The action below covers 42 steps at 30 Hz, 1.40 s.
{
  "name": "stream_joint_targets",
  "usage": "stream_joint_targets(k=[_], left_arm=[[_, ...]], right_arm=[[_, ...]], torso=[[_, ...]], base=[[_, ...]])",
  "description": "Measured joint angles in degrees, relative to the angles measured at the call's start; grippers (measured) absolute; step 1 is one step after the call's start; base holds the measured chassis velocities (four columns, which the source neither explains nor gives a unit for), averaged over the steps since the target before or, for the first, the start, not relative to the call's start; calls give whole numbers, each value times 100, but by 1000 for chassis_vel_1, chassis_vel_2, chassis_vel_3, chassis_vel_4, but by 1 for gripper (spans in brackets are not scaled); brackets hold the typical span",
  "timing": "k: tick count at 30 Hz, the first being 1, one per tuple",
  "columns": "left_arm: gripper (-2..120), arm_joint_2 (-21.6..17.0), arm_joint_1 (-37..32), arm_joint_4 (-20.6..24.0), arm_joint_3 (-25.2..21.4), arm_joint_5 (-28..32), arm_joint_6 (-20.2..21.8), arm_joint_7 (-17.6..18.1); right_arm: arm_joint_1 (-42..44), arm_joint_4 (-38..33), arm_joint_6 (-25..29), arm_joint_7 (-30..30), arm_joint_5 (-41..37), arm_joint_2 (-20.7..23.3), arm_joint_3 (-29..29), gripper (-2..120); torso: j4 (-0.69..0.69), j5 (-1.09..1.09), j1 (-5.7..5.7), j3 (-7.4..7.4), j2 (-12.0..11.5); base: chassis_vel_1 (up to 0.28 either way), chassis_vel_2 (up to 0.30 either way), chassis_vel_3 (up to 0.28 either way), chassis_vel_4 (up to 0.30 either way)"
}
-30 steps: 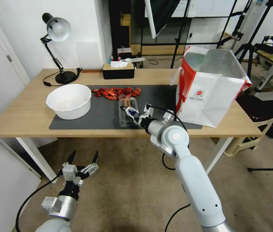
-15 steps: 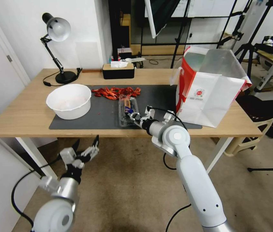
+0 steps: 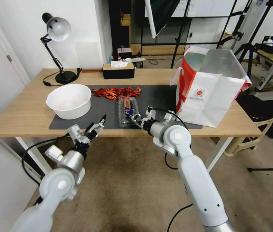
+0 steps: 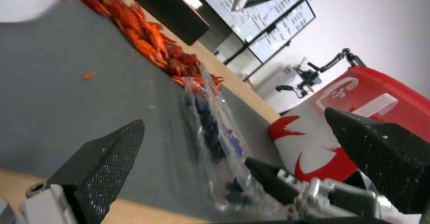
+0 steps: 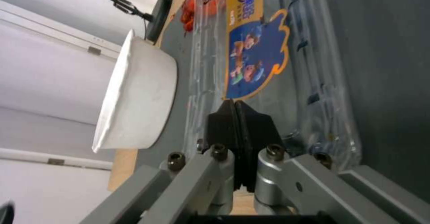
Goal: Close the takeout container lid, then place the container into the takeout bag.
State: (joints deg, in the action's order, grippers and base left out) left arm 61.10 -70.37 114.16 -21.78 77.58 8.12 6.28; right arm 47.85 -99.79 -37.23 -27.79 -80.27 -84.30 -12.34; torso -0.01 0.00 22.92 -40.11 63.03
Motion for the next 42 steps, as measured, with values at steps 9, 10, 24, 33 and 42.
stream_joint_targets(k=[9, 10, 24, 33, 42], left_arm=[[100, -214, 1008, -530, 202, 591, 726, 2], [100, -225, 1110, -597, 221, 646, 843, -23], [100, -212, 1931, -1511, 661, 607, 1731, 80], [100, -151, 2152, -1744, 766, 693, 2009, 380], [100, 155, 2503, -2035, 957, 933, 2397, 398]], right_arm=[[20, -37, -50, -6, 41, 15, -12, 0], [20, -39, -56, -6, 49, 17, -14, 0], [58, -52, -106, 15, 145, 34, -27, 0], [59, -61, -125, 26, 151, 45, -32, 0], [63, -81, -149, 31, 191, 36, -11, 0]], torso=[[0, 0, 1, 0, 0], [1, 1, 0, 0, 0], [0, 0, -1, 0, -1], [1, 1, -1, 0, -1], [0, 1, -1, 0, -1]], base=[[0, 0, 0, 0], [0, 0, 0, 0], [0, 0, 0, 0], [0, 0, 0, 0], [0, 0, 0, 0]])
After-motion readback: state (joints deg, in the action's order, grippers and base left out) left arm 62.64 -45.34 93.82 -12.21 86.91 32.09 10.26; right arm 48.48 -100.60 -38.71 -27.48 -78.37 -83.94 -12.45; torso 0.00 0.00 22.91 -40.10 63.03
